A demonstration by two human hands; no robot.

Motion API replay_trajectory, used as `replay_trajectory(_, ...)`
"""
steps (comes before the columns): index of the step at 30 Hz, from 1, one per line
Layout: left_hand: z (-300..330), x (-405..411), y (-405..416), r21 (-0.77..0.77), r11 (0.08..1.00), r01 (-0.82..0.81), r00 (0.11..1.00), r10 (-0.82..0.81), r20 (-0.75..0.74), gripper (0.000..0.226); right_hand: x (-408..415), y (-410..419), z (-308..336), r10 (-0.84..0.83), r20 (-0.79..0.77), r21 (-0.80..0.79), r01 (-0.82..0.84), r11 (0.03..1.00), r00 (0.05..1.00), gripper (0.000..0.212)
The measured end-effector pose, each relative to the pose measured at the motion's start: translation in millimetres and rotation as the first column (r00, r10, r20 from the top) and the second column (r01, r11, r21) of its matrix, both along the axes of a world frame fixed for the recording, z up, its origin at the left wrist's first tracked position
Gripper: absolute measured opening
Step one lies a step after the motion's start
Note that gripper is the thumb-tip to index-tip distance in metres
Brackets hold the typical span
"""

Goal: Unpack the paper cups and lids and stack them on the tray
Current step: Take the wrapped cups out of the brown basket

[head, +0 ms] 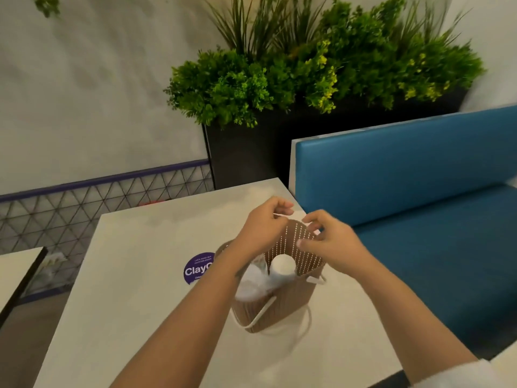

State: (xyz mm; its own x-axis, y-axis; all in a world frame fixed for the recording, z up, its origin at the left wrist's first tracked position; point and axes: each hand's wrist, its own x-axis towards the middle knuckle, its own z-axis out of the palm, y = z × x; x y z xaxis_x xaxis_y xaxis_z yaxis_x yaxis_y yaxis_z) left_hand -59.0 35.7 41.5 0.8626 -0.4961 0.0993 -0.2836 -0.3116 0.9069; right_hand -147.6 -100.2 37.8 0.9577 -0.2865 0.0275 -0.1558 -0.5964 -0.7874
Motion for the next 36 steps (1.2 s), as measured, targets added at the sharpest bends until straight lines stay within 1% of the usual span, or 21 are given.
replay_trajectory(3,-18,10,9,0.022,0.997,-0.075,0.993,0.077,-0.091,0.031,30,16,-30,0.137,-0.201,-0.181,-0.174,0.968,0.97,0.063)
replay_trajectory(5,-29,14,12,0.031,0.995,-0.099,0.984,0.103,-0.142,0.031,45,26,-51,0.15,-0.32,-0.266,-0.24,0.934,0.936,0.07)
replay_trajectory(7,-37,16,14,0.032,0.995,-0.099,0.976,0.104,-0.193,0.034,55,31,-67,0.137,-0.381,-0.29,-0.259,0.921,0.914,0.064)
replay_trajectory(11,-50,21,14,0.054,0.995,-0.086,0.961,0.097,-0.259,0.034,64,29,-84,0.094,-0.449,-0.385,-0.287,0.877,0.889,0.037)
replay_trajectory(13,-52,25,11,0.065,0.995,-0.079,0.956,0.094,-0.279,0.035,69,24,-86,0.054,-0.47,-0.405,-0.27,0.873,0.881,0.038)
replay_trajectory(16,-52,26,8,0.089,0.995,-0.044,0.949,0.069,-0.306,0.037,71,18,-77,-0.025,-0.475,-0.412,-0.198,0.889,0.88,0.039)
replay_trajectory(20,-53,32,-1,0.148,0.989,-0.001,0.938,0.052,-0.343,0.04,72,6,-72,-0.078,-0.442,-0.383,-0.109,0.917,0.893,0.043)
replay_trajectory(24,-57,37,-7,0.168,0.986,-0.008,0.911,0.077,-0.405,0.036,71,-5,-63,-0.121,-0.375,-0.38,-0.034,0.924,0.919,0.04)
replay_trajectory(28,-59,38,-11,0.18,0.983,-0.032,0.882,0.113,-0.458,0.037,71,-10,-45,-0.144,-0.325,-0.395,0.004,0.919,0.935,0.048)
replay_trajectory(29,-58,38,-12,0.178,0.983,-0.042,0.867,0.125,-0.483,0.035,71,-12,-39,-0.141,-0.309,-0.39,0.01,0.921,0.941,0.049)
replay_trajectory(31,-54,37,-14,0.177,0.983,-0.054,0.831,0.143,-0.538,0.019,71,-15,-26,-0.144,-0.28,-0.371,0.031,0.928,0.949,0.05)
replay_trajectory(34,-50,39,-18,0.147,0.986,-0.075,0.779,0.15,-0.608,0.014,69,-19,-3,-0.149,-0.241,-0.36,0.055,0.931,0.959,0.051)
replay_trajectory(35,-51,39,-18,0.132,0.988,-0.079,0.763,0.145,-0.63,0.023,68,-20,4,-0.147,-0.231,-0.36,0.056,0.931,0.962,0.052)
replay_trajectory(36,-52,39,-19,0.112,0.99,-0.087,0.75,0.14,-0.647,0.038,67,-21,11,-0.149,-0.22,-0.357,0.062,0.932,0.964,0.053)
